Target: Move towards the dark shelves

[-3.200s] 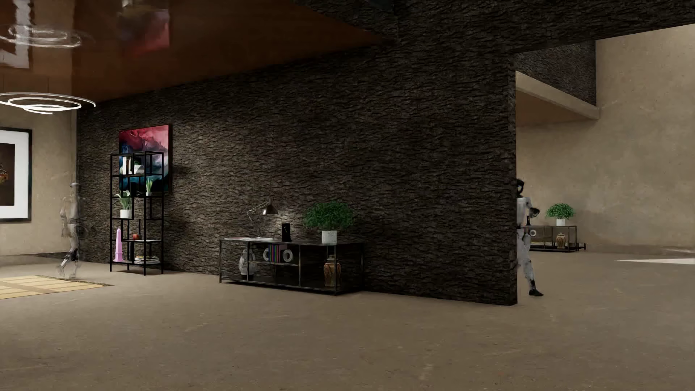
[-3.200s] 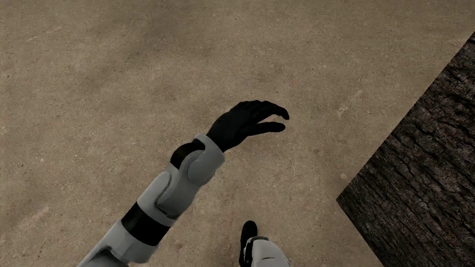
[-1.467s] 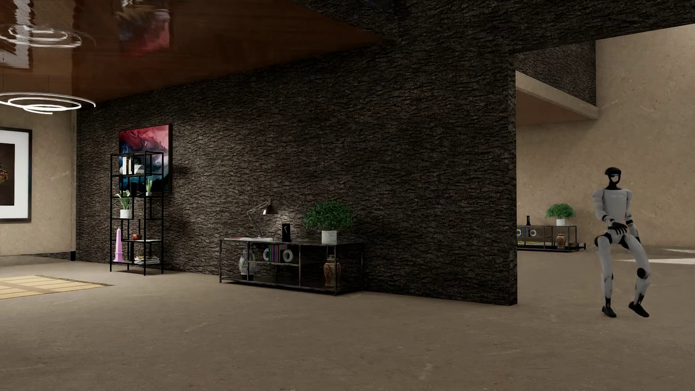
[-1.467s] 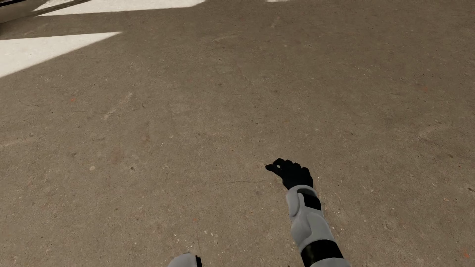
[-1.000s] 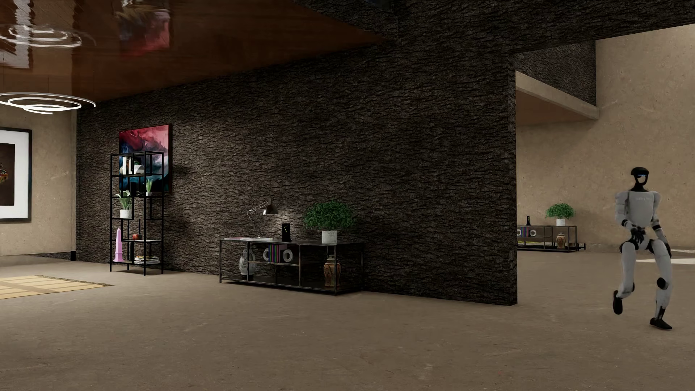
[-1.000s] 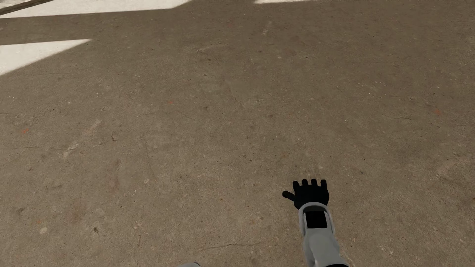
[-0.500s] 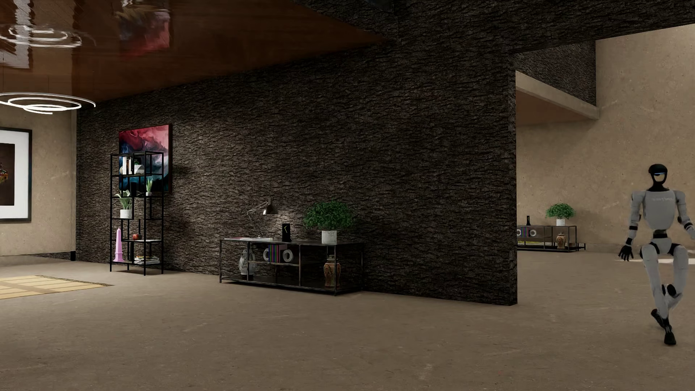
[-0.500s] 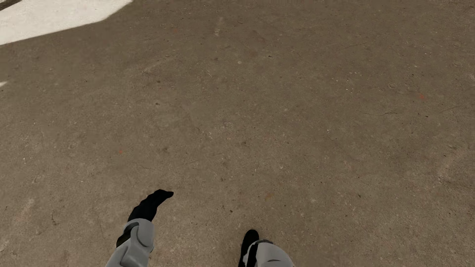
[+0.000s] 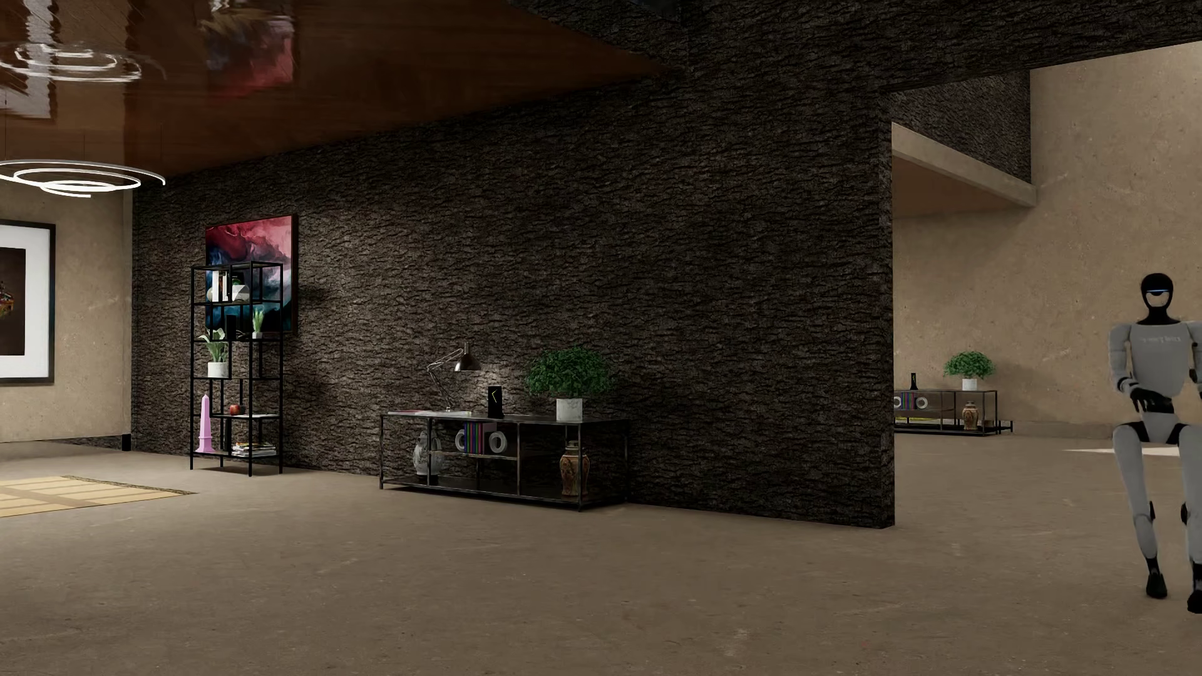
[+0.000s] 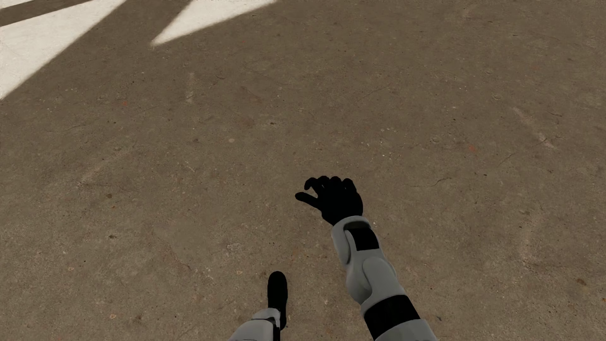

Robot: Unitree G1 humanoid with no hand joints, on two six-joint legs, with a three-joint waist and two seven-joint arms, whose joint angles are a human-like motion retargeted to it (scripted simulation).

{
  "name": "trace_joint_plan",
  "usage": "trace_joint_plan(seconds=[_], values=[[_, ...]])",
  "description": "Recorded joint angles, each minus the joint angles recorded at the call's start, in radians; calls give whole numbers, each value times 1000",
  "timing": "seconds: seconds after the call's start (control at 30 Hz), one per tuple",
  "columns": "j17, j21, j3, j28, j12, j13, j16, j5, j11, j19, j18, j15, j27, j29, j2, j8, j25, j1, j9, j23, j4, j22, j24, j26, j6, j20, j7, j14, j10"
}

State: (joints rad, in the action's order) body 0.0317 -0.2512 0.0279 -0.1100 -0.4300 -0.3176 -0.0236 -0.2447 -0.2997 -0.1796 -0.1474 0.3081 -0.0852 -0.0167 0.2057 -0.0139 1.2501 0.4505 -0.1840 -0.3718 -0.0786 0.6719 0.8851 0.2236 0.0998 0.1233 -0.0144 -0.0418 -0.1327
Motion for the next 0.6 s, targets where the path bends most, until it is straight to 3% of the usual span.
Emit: trace_joint_plan(seconds=[0.03, 0.07, 0.13, 0.17, 0.2, 0.23, 0.27, 0.3, 0.33, 0.37, 0.4, 0.43, 0.5, 0.53, 0.57, 0.6], values=[[10, 18, -2, -2, 13, 38, -5, 5, -3, 5, 37, 11, -13, -17, 44, -21, -33, 2, 0, 48, 38, -1, 14, -3, 0, -5, -9, 35, -31], [16, 34, 0, 15, 25, 84, -8, 7, -20, 4, 43, 9, -42, -13, 86, -39, -64, 18, 0, 69, 65, -3, 25, 6, -3, 5, -2, 57, -149], [25, 41, 15, 72, 25, 163, 18, 25, -85, 24, 178, -76, -115, 2, 158, -51, -102, -12, 12, 12, 99, -35, 7, 26, -19, 65, 21, 146, -288], [32, 33, 23, 114, 17, 184, 42, 45, -171, 25, 217, -145, -162, 13, 153, -49, -85, -13, 16, -66, 88, -53, -32, 26, -34, 106, -14, 106, -367], [28, 37, 29, 152, 11, 202, 57, 74, -323, 54, 219, -245, -213, 45, 106, -55, -71, -16, 17, -183, 74, -53, -67, 21, -52, 134, -49, 28, -447], [28, 42, 32, 178, 23, 213, 65, 118, -521, 185, 216, -320, -281, 93, 24, -75, -37, -32, 16, -325, 64, -28, -90, 33, -70, 147, -83, -33, -488], [24, 62, 33, 172, 52, 216, 59, 173, -721, 279, 217, -435, -358, 155, -82, -90, -16, -57, 15, -467, 59, 16, -79, 57, -89, 132, -117, -78, -505], [40, 42, 28, 139, 100, 234, 33, 234, -875, 262, 209, -443, -385, 246, -187, -106, 34, -92, 14, -571, 54, 71, -39, 77, -108, 95, -145, -116, -504], [75, -19, 18, 90, 160, 273, -3, 291, -983, 229, 201, -377, -336, 329, -291, -121, 113, -131, 14, -618, 54, 126, 24, 104, -125, 40, -163, -147, -492], [116, -61, 3, 48, 222, 326, -37, 337, -1041, 200, 194, -337, -255, 355, -388, -137, 177, -172, 14, -608, 55, 165, 87, 116, -139, -20, -173, -172, -472], [161, -55, -15, 22, 278, 399, -62, 376, -1055, 187, 188, -331, -179, 315, -477, -147, 197, -217, 15, -562, 61, 189, 137, 100, -151, -68, -182, -192, -445], [174, -4, -35, 23, 329, 477, -84, 404, -1024, 183, 183, -320, -150, 254, -558, -158, 174, -265, 16, -509, 68, 204, 162, 68, -160, -98, -189, -209, -412], [154, 195, -71, 73, 413, 617, -104, 447, -847, 159, 171, -289, -161, 192, -689, -192, -10, -348, 18, -430, 82, 175, 132, 17, -171, -96, -208, -251, -364], [138, 272, -85, 96, 448, 666, -113, 460, -689, 140, 163, -292, -185, 174, -727, -229, -90, -391, 20, -407, 88, 145, 99, -5, -176, -82, -222, -270, -333], [125, 317, -95, 115, 480, 698, -119, 456, -481, 159, 154, -310, -222, 162, -739, -272, -135, -434, 22, -393, 94, 113, 57, -20, -180, -64, -239, -286, -299], [112, 338, -102, 125, 510, 719, -130, 425, -220, 146, 143, -330, -262, 134, -722, -308, -149, -480, 25, -385, 104, 83, 36, -33, -183, -64, -257, -299, -260]])
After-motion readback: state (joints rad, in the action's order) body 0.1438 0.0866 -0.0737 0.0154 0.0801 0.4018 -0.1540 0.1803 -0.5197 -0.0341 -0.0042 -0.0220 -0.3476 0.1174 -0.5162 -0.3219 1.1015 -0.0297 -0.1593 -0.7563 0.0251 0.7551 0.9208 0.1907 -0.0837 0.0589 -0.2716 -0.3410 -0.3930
